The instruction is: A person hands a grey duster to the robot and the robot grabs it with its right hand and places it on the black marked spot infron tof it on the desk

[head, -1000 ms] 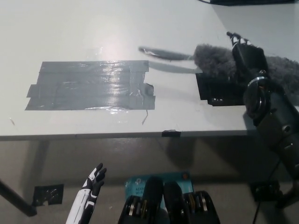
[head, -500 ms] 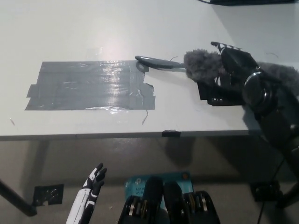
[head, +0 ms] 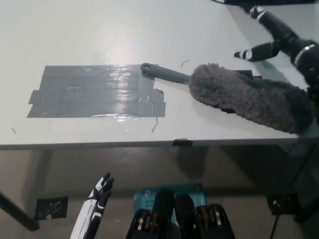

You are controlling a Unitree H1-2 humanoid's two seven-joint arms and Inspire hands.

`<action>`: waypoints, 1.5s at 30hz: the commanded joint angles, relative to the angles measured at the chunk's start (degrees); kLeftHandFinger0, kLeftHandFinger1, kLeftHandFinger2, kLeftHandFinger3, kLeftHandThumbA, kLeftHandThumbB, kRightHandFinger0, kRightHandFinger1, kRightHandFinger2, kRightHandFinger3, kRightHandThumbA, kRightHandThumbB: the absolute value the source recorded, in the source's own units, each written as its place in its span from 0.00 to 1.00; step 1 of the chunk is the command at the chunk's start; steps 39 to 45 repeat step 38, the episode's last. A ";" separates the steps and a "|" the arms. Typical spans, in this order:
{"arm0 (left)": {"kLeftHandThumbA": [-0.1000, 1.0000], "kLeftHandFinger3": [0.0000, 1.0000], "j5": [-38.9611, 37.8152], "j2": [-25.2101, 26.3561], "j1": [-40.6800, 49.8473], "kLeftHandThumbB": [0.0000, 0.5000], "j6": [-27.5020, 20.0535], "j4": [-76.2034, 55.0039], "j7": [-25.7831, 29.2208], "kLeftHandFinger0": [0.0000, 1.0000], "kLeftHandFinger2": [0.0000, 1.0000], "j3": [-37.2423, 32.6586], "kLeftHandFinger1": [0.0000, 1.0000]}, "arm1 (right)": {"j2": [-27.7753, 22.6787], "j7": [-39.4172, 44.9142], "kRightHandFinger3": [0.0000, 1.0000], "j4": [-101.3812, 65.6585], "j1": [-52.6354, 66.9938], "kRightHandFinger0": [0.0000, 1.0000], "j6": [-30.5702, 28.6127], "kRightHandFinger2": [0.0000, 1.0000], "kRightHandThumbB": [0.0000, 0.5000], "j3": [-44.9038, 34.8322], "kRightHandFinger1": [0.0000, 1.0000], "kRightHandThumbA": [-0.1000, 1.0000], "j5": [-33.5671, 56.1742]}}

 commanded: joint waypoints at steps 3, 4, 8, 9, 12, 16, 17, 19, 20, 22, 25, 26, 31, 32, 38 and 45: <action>1.00 1.00 0.83 0.97 -2.52 0.34 -2.15 -1.53 -0.53 1.00 1.00 -0.16 1.00 | -7.10 3.56 1.00 -49.16 -5.10 1.00 12.32 1.00 0.88 -18.52 1.00 0.97 34.96; 1.00 1.00 0.81 0.88 -2.69 0.34 -2.16 -1.45 -0.49 1.00 1.00 -0.17 1.00 | -7.11 3.24 1.00 -51.74 -3.26 1.00 12.32 1.00 0.86 -18.42 1.00 0.97 35.20; 1.00 1.00 0.93 0.37 -2.94 0.37 -2.27 -0.91 -0.33 1.00 1.00 -0.47 1.00 | -6.66 -0.35 1.00 -64.74 7.42 1.00 12.32 1.00 0.83 -17.14 1.00 0.98 34.46; 1.00 1.00 0.97 0.30 -2.99 0.37 -2.29 -0.89 -0.29 1.00 1.00 -0.50 1.00 | -5.60 -1.47 1.00 -68.26 10.70 1.00 12.32 1.00 0.85 -16.66 1.00 0.99 32.73; 1.00 1.00 1.02 0.27 -2.77 0.39 -2.34 -0.81 -0.12 1.00 1.00 -0.43 1.00 | 2.57 -4.11 1.00 -74.69 23.21 1.00 10.71 1.00 0.83 -14.09 1.00 1.00 27.00; 1.00 1.00 0.90 -0.05 -2.48 0.39 -2.70 -0.44 -0.11 1.00 1.00 -0.67 1.00 | 11.37 -8.51 1.00 -71.32 37.39 1.00 0.78 1.00 0.54 -11.27 1.00 1.00 24.11; 1.00 1.00 1.05 -0.08 -1.84 0.40 -2.71 -0.71 -0.07 1.00 1.00 -0.78 1.00 | 13.39 -9.38 1.00 -70.80 39.60 1.00 0.12 1.00 0.54 -10.86 1.00 0.99 24.01; 1.00 1.00 1.35 -0.09 -1.43 0.41 -3.08 -0.51 0.07 1.00 1.00 -0.91 1.00 | 16.70 -10.43 1.00 -66.46 44.77 1.00 -4.98 1.00 0.49 -8.89 1.00 1.00 20.38; 1.00 1.00 1.01 -0.28 -0.90 0.40 -3.02 -0.52 0.01 1.00 1.00 -0.97 1.00 | 18.89 -10.96 1.00 -62.56 48.39 1.00 -8.31 1.00 0.40 -8.02 1.00 1.00 20.36; 1.00 1.00 0.69 -0.30 -0.34 0.39 -3.47 -0.48 -0.01 1.00 1.00 -0.98 1.00 | 22.04 -11.09 1.00 -57.39 52.11 1.00 -11.27 1.00 0.34 -7.80 1.00 1.00 21.49; 1.00 1.00 0.58 -0.27 0.02 0.40 -3.67 -0.39 0.13 1.00 1.00 -0.86 1.00 | 25.61 -10.05 1.00 -46.24 56.14 1.00 -16.10 1.00 0.29 -7.49 1.00 1.00 22.22; 1.00 1.00 0.53 -0.28 0.00 0.40 -3.67 -0.39 0.14 1.00 1.00 -0.82 1.00 | 26.16 -9.59 1.00 -44.97 56.40 1.00 -16.48 1.00 0.30 -7.76 1.00 1.00 22.27; 1.00 1.00 -1.64 -0.94 0.37 0.46 -4.25 0.07 -0.08 1.00 1.00 -0.40 1.00 | 26.04 -6.00 1.00 -31.91 57.89 1.00 -19.51 1.00 0.25 -6.77 1.00 1.00 21.70; 1.00 1.00 -1.86 -1.03 0.24 0.47 -3.93 -0.08 -0.06 1.00 1.00 -0.24 1.00 | 25.73 -5.82 1.00 -30.43 57.72 1.00 -19.59 1.00 0.28 -6.47 1.00 1.00 21.02; 1.00 1.00 -2.83 -0.90 -3.74 0.49 -2.63 0.80 -0.13 1.00 1.00 1.05 1.00 | 24.90 -6.41 1.00 -23.94 54.12 1.00 -20.81 1.00 0.49 -5.84 1.00 1.00 19.21; 1.00 1.00 -2.83 -0.90 -3.74 0.49 -2.63 0.80 -0.13 1.00 1.00 1.05 1.00 | 24.90 -6.41 1.00 -23.94 54.12 1.00 -20.81 1.00 0.49 -5.84 1.00 1.00 19.21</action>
